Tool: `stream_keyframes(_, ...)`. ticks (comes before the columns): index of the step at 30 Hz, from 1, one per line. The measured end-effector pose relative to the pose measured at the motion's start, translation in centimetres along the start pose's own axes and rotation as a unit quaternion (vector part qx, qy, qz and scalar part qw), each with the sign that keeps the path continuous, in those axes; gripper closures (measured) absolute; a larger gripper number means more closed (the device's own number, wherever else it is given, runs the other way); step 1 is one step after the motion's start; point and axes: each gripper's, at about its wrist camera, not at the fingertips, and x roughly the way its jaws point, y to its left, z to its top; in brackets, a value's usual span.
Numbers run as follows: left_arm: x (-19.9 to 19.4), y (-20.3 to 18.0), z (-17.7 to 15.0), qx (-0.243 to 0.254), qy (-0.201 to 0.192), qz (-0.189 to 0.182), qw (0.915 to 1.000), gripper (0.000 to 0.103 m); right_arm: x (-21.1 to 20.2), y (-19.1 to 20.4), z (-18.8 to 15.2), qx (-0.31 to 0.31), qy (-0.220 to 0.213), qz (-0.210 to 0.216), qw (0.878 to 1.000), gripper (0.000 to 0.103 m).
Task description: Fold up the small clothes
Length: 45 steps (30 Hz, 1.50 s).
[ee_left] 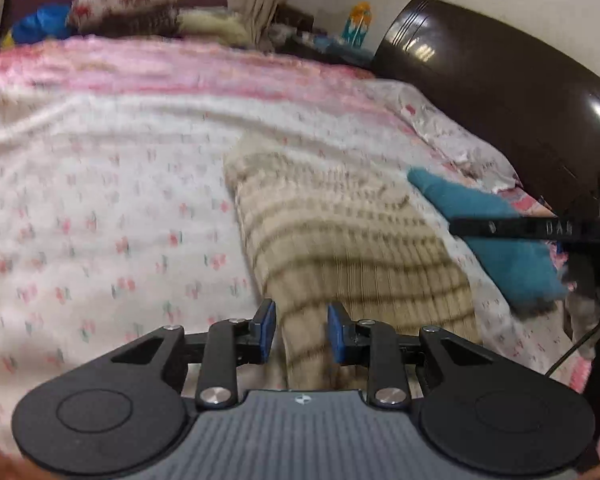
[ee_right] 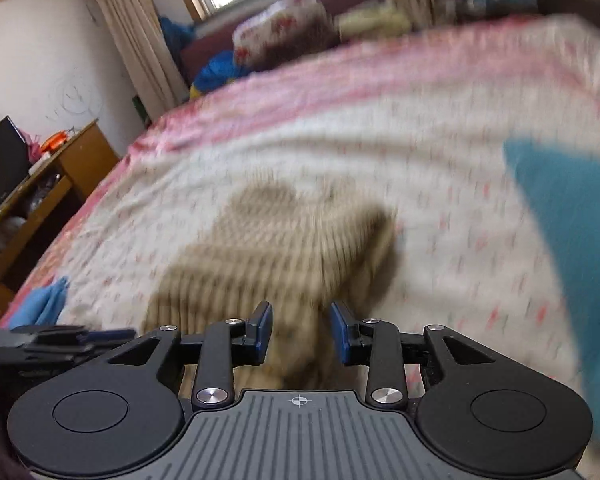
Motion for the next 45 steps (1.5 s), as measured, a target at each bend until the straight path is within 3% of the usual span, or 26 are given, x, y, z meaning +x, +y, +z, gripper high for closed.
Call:
stream_keyframes(3, 1.6, -0.7, 1.4, 0.016, -0.015, 0.017, 0.9996, 0.07, 2.0, 2.1, 3.1, -0.033, -0.02, 0.018, 0.999, 0.07)
stream_keyframes(8, 4.1, -0.5, 2.1, 0.016, -0.001, 0.041, 0.999, 0.069, 10.8, 5.1, 6.5, -0.048, 0.014, 0.033, 0.998, 0.072)
stream_keyframes(11, 4.3, -0.7, 1.9, 0.021, 0.003, 0.044, 0.9988, 0.067, 15.6, 5.8, 6.8, -0.049, 0.044, 0.013, 0.998, 0.072)
stream_keyframes(14, 4.4, -1.0, 1.6, 0.034, 0.006, 0.054, 0.9979, 0.065, 18.5, 5.7, 6.1, -0.062, 0.07, -0.034, 0.995, 0.075)
stream_keyframes(18, 3.9, -0.9, 1.6, 0.011, 0.007, 0.058, 0.9983, 0.064, 16.0, 5.5, 6.0, -0.045, 0.048, -0.02, 0.998, 0.074)
stream_keyframes(22, 2.8, -1.6, 1.4, -0.001, 0.007, 0.075, 0.9972, 0.062, 10.3, 5.6, 5.3, -0.029, 0.011, -0.008, 0.999, 0.073)
stream_keyframes(28, 1.2, -3.6, 0.1, 0.001, 0.007, 0.115, 0.9933, 0.053, 2.4, 6.4, 0.7, -0.039, -0.026, -0.053, 0.997, 0.072)
stream_keyframes(32, 1.1, -4.9, -1.4, 0.008, 0.023, 0.133, 0.9909, 0.05, 1.2, 6.6, -2.4, -0.049, -0.006, -0.085, 0.995, 0.07)
stream_keyframes(36, 1.0, -5.9, -2.7, 0.009, 0.035, 0.146, 0.9887, 0.05, 2.7, 5.8, -4.4, -0.048, 0.036, -0.131, 0.99, 0.067)
stream_keyframes(45, -1.1, -7.2, -3.3, 0.006, 0.018, 0.157, 0.9875, 0.045, -1.1, 6.7, -6.0, -0.001, 0.006, -0.105, 0.994, 0.067)
